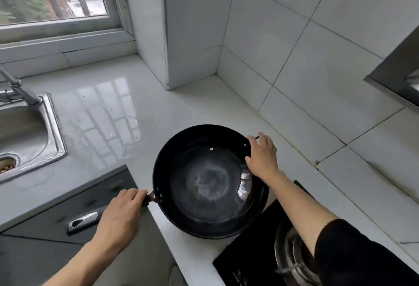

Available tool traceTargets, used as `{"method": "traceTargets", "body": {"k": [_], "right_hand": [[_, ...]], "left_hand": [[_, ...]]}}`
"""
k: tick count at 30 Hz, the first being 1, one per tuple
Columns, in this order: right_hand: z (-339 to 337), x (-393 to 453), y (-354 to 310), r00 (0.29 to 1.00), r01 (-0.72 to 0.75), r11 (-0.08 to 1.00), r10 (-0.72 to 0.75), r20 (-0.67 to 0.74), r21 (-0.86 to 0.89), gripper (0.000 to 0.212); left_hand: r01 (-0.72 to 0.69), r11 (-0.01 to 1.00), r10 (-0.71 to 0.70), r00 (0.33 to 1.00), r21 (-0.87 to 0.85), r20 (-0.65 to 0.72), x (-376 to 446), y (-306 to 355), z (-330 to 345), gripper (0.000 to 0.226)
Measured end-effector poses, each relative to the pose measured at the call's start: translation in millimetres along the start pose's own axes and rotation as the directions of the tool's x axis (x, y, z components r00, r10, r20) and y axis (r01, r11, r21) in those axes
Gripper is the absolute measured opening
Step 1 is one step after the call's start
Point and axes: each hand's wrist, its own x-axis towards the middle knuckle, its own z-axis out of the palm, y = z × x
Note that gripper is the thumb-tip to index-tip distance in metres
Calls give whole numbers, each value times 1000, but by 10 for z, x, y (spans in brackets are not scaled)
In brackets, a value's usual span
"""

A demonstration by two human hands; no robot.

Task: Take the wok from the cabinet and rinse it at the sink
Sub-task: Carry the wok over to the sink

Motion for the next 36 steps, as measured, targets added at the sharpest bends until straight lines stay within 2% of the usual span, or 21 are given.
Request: {"method": "traceTargets", "body": {"k": [6,9,14,23,29,36], "right_hand": [[170,244,165,998,35,987,-28,49,-158,74],[187,262,259,998,15,992,-6,66,-128,69],[132,232,175,997,-74,989,78,21,-128,65],[65,162,65,987,-155,984,159,38,-87,59],[6,92,-444,997,-75,995,77,33,-64,57],[-125,28,-1560,999,47,998,-47,8,-37,56]], "left_hand": [[51,998,-50,998,25,-34,21,3,7,59],[50,997,-47,998,50,-51,16,3,4,56],[6,992,-1,999,124,-36,30,-33,29,47],[-74,965,88,995,250,-44,-1,-166,62,53],[-20,954,45,996,298,-79,-295,-586,-117,60],[49,945,7,985,323,-172,-734,-1441,-662,67]]}}
